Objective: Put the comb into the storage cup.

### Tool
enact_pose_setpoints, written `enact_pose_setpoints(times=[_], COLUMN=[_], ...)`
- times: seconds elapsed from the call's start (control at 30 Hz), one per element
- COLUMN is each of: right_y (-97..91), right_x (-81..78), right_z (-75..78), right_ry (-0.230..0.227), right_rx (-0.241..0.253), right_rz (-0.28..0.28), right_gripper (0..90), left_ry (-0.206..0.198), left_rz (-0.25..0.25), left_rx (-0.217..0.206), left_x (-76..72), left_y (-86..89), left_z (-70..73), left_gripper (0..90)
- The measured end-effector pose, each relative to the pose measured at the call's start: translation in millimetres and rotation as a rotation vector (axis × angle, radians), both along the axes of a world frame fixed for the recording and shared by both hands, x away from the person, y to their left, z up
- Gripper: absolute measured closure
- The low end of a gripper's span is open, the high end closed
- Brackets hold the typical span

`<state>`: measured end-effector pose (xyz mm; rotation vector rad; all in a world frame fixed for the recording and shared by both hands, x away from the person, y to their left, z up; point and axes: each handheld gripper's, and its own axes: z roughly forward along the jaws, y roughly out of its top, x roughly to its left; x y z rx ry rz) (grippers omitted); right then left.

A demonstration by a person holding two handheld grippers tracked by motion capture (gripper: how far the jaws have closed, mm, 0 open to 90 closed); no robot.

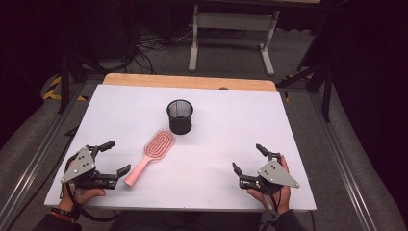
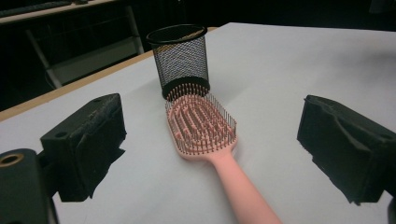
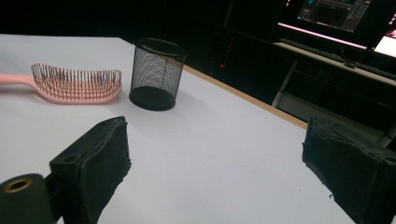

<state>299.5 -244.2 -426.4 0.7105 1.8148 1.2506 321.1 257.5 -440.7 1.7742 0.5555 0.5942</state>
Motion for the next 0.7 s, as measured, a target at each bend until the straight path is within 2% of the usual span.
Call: enact_pose_setpoints(times=[0.07,0.1,0.17,0.23,0.27,0.5,0.53,0.57,0.6,0.63,0.67,0.7], right_y=[0.0,0.2,-0.7,-0.9,-1.1,-2.2,-1.7,-1.3,-0.5,-0.2,-0.2,-0.3], right_x=[0.2,0.6,2.5,3.4,3.9,5.9,5.8,5.5,6.1,6.3,6.3,6.4], right_z=[-0.6,-1.1,-2.1,-2.4,-2.6,-2.9,-2.7,-2.7,-2.9,-3.1,-3.1,-3.4], right_ry=[0.000,0.004,0.022,0.030,0.032,0.037,0.040,0.040,0.044,0.046,0.046,0.045], right_rx=[-0.004,-0.008,0.001,0.003,0.003,0.003,0.002,0.002,-0.003,-0.008,-0.008,-0.009], right_rz=[-0.003,-0.008,-0.004,-0.002,-0.004,-0.002,-0.003,-0.004,-0.002,-0.004,-0.004,-0.003], right_gripper=[9.1,9.6,9.6,9.6,9.6,7.6,7.4,7.3,7.4,7.4,7.4,7.4], left_ry=[0.016,0.026,0.029,0.054,0.069,0.113,0.136,0.156,0.181,0.181,0.210,0.237], left_rz=[0.017,0.046,0.130,0.110,0.117,0.104,0.100,0.086,0.097,0.097,0.081,0.102], left_rx=[-0.004,0.010,0.077,0.055,0.048,0.047,0.046,0.050,0.076,0.076,0.083,0.109], left_x=[1.7,2.8,4.0,5.6,7.4,9.1,10.8,13.2,16.8,16.8,19.3,21.9], left_y=[0.3,-0.1,-1.5,0.6,1.2,1.5,0.7,0.1,-2.4,-2.4,-3.9,-6.8], left_z=[0.4,0.3,0.1,-0.6,-0.4,3.8,5.0,6.3,8.7,8.7,9.6,10.9], left_gripper=[8.7,9.3,12.3,12.0,12.0,10.1,10.1,8.5,9.7,8.8,8.8,9.4])
